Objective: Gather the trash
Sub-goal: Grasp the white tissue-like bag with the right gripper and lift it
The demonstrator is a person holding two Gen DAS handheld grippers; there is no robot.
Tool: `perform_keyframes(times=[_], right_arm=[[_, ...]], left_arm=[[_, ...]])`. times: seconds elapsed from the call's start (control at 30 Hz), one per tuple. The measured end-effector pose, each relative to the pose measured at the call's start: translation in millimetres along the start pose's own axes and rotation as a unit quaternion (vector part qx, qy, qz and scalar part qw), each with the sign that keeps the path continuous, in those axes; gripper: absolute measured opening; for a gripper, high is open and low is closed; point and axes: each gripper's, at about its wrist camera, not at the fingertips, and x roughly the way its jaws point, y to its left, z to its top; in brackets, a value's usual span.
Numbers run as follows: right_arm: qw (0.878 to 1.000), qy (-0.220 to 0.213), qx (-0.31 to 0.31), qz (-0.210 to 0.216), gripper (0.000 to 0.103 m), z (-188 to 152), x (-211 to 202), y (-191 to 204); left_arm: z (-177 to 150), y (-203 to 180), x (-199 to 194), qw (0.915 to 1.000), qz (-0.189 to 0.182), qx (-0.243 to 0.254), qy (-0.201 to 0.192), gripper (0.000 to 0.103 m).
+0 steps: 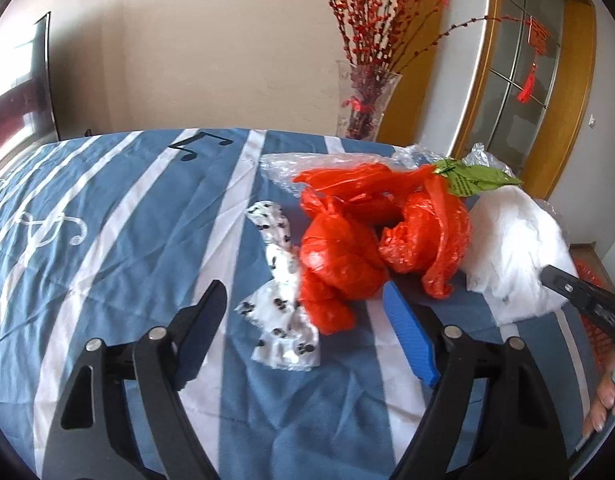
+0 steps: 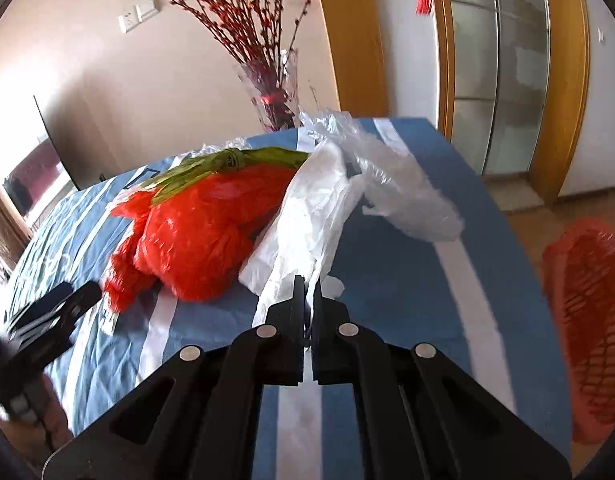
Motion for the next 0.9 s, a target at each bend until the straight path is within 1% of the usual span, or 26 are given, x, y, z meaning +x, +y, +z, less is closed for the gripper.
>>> perform_keyframes(times=[0.17, 0.37, 0.53, 0.67, 0.77, 0.8, 0.83, 0.87, 0.9], right_arm=[[1.000, -0.010, -0.008, 0.003, 0.003, -11, -24, -6], [1.000, -0.017, -0.013, 0.002, 0.003, -21, -40, -12], [1.000, -0.027, -0.012, -0.009, 0.003, -28, -53, -21], [0.999, -0.033, -0.002, -0.022, 0.003, -30, -63, -35], [0.999, -0.034, 0.006, -0.031, 0.003, -32, -69, -47], [0.999, -0.035, 0.009, -0.033, 0.003, -33, -71, -50], [0.999, -0.035, 0.012, -0.035, 0.003, -34, -73, -53], [0.999, -0.035, 0.015, -0.037, 0.003, -34, -74, -56], [0.999, -0.035, 0.018, -0.038, 0.003, -35, -75, -59]], left_arm=[[3, -9, 6, 0.9999, -0.014, -0.003, 0.010, 0.075], [7, -26, -4, 0.9996, -0.026, 0.014, -0.004, 0.075], [15, -45, -4, 0.9989, -0.039, 0.025, -0.008, 0.075], [23, -67, 7, 0.9979, -0.051, 0.039, -0.003, 0.075], [29, -81, 21, 0.9973, -0.056, 0.046, 0.010, 0.074], [30, -84, 26, 0.9972, -0.056, 0.047, 0.015, 0.069], [32, -87, 31, 0.9972, -0.056, 0.047, 0.020, 0.067], [33, -89, 38, 0.9969, -0.058, 0.046, 0.027, 0.061], [34, -91, 42, 0.9967, -0.061, 0.045, 0.032, 0.051]])
